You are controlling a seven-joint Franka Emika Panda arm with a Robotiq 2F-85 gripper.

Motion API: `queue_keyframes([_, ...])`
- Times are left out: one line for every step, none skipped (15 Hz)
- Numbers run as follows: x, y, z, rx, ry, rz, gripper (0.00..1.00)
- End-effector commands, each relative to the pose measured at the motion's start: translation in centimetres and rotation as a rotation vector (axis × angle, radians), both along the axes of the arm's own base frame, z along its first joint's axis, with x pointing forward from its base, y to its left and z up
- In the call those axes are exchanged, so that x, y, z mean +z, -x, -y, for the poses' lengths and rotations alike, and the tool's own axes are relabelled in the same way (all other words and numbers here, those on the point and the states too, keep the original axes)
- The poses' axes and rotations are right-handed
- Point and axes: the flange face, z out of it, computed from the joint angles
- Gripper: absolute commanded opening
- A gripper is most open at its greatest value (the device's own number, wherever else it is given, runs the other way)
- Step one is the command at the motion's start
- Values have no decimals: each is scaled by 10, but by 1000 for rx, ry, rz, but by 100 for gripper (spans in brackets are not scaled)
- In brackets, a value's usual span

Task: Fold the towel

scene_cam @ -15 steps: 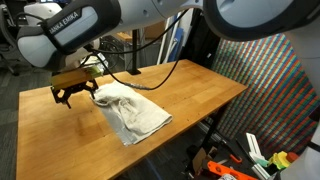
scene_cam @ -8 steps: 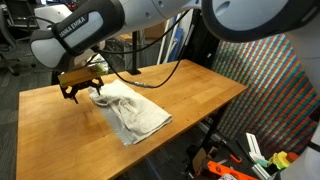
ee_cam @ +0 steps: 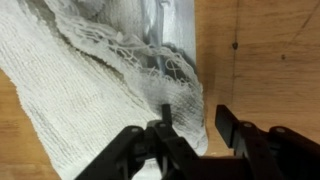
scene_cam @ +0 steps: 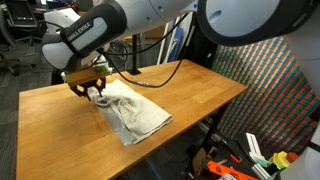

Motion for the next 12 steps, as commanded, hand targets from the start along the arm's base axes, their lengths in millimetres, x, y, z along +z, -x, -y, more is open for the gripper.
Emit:
queue_keyframes([1, -12, 6, -49, -10, 22, 19])
queue_keyframes([0, -14, 9, -63, -11, 23, 16])
queue_keyframes([0, -18, 13, -81, -15, 22, 14])
queue_keyframes([0, -21, 17, -101, -23, 22, 12])
queue_keyframes([2, -25, 21, -122, -32, 15, 10])
queue_keyframes([3, -30, 24, -147, -44, 18, 12])
queue_keyframes([5, -34, 28, -167, -53, 18, 13])
queue_keyframes([10, -39, 32, -196, -71, 19, 14])
queue_keyframes([15, -45, 37, -227, -89, 16, 15])
queue_keyframes([19, -49, 41, -257, -103, 10, 15])
queue_keyframes([25, -53, 45, -290, -123, 4, 16])
queue_keyframes([28, -57, 48, -324, -139, 0, 16])
